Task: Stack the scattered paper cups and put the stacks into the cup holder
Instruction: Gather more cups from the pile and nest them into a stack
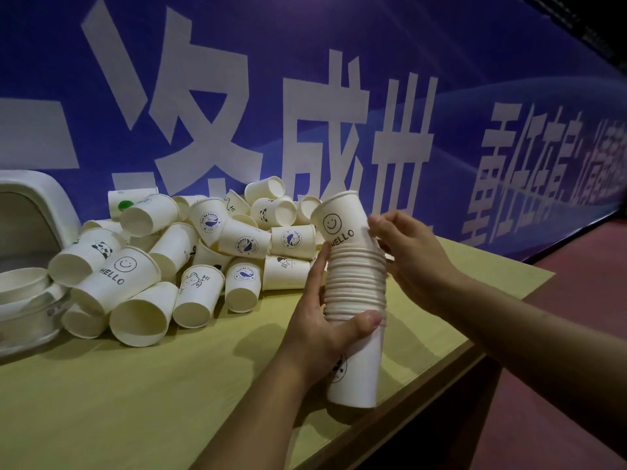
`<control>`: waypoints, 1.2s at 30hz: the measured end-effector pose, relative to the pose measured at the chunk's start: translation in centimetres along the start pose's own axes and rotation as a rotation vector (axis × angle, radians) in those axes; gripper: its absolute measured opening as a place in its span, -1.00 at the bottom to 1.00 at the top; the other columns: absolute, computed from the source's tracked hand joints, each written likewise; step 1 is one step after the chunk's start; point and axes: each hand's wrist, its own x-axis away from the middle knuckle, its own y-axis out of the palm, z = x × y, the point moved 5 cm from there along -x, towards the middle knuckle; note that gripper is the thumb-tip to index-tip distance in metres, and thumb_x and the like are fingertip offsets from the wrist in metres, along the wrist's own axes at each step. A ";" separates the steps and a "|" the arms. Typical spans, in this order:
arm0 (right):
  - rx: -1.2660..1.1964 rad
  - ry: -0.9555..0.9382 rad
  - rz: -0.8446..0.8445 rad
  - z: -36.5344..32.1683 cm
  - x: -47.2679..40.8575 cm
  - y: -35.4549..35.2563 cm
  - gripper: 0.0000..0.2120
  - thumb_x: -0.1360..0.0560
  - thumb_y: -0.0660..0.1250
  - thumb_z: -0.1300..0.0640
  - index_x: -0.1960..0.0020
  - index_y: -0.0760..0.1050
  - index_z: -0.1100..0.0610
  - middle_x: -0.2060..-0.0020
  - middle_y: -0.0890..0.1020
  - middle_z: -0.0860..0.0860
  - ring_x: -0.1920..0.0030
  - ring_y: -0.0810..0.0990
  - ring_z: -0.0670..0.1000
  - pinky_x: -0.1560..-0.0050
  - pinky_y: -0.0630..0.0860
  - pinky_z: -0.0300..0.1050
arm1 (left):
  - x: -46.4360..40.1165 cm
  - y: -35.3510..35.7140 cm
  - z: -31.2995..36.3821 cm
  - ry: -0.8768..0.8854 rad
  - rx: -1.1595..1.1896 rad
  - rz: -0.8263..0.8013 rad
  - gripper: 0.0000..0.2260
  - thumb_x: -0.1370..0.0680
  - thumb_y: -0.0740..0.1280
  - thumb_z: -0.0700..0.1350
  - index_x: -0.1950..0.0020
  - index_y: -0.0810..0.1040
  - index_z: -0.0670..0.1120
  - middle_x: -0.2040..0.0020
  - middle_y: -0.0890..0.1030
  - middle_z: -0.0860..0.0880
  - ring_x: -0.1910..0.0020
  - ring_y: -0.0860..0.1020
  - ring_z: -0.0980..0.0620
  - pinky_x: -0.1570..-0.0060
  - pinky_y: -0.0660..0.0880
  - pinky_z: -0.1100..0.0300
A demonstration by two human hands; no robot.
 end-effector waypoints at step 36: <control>0.809 0.472 0.148 8.1 -3.5 -9.4 -0.32 -0.48 0.48 0.03 -0.51 0.26 -0.02 -0.40 0.38 0.12 -0.22 0.50 0.19 -0.11 0.61 0.06 | -0.1 -1.4 0.0 0.111 -0.129 0.191 -0.06 -0.33 0.53 0.11 -0.41 -0.07 0.60 -0.36 0.43 0.08 -0.01 0.61 0.23 0.22 0.58 0.35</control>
